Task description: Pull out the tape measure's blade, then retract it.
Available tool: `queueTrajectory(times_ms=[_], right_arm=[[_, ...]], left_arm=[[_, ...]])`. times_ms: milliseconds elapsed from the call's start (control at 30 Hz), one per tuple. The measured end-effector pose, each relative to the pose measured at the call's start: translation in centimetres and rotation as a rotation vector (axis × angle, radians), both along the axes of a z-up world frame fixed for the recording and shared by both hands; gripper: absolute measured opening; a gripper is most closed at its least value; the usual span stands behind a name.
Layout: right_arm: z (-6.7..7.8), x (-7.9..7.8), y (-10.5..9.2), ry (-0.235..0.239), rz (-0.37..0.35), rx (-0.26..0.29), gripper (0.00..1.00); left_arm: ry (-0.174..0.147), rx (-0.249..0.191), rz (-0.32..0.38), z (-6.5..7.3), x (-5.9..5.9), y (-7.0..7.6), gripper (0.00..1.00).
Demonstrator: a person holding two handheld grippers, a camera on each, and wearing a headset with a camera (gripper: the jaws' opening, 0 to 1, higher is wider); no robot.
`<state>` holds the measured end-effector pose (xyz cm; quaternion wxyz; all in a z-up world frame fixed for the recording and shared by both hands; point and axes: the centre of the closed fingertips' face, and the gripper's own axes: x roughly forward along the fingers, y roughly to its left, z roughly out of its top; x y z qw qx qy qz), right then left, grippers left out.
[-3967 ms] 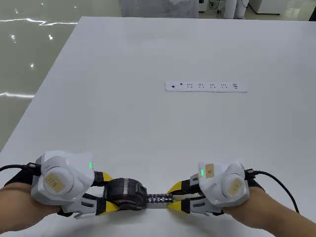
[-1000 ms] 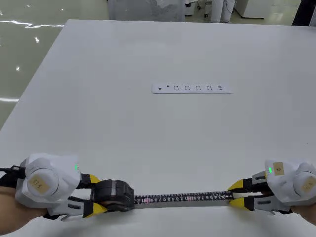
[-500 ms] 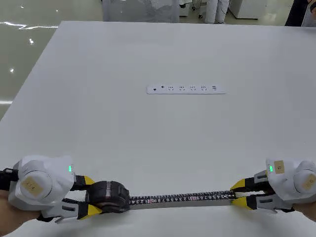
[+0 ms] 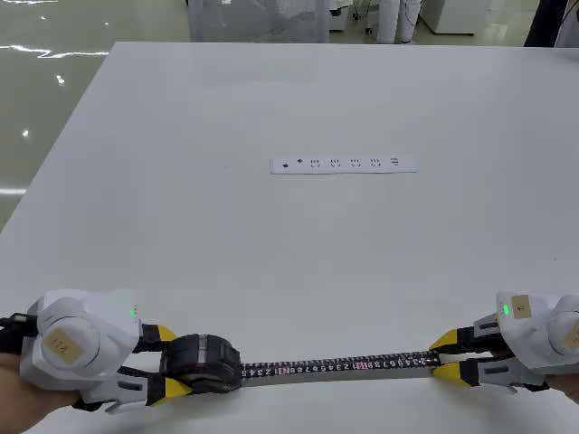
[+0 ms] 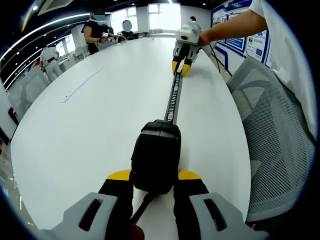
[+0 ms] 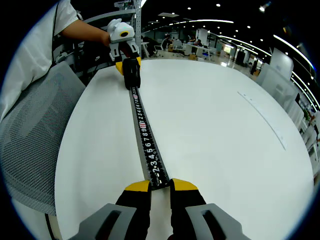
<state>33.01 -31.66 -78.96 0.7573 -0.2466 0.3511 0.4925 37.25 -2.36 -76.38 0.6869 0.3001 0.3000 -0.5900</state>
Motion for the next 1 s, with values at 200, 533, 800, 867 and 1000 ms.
queueTrajectory(times_ms=[200, 533, 800, 867, 1000], right_arm=[[-0.08, 0.0, 0.01, 0.005, 0.021, -0.022, 0.12], [-0.16, 0.25, 0.09, 0.019, -0.006, -0.048, 0.13], [-0.25, 0.02, 0.34, 0.037, -0.015, -0.05, 0.21], [-0.22, -0.08, 0.4, 0.042, -0.017, -0.047, 0.23], [-0.08, -0.05, 0.34, 0.039, -0.027, -0.043, 0.25]], left_arm=[[-0.021, -0.004, 0.019, 0.02, -0.14, 0.01, 0.26], [-0.011, -0.008, 0.05, -0.06, 0.01, 0.13, 0.27], [0.018, -0.014, 0.061, -0.22, -0.38, -0.17, 0.39], [0.015, -0.012, 0.054, -0.2, -0.5, -0.22, 0.39], [0.016, -0.016, 0.058, -0.13, -0.45, -0.26, 0.4]])
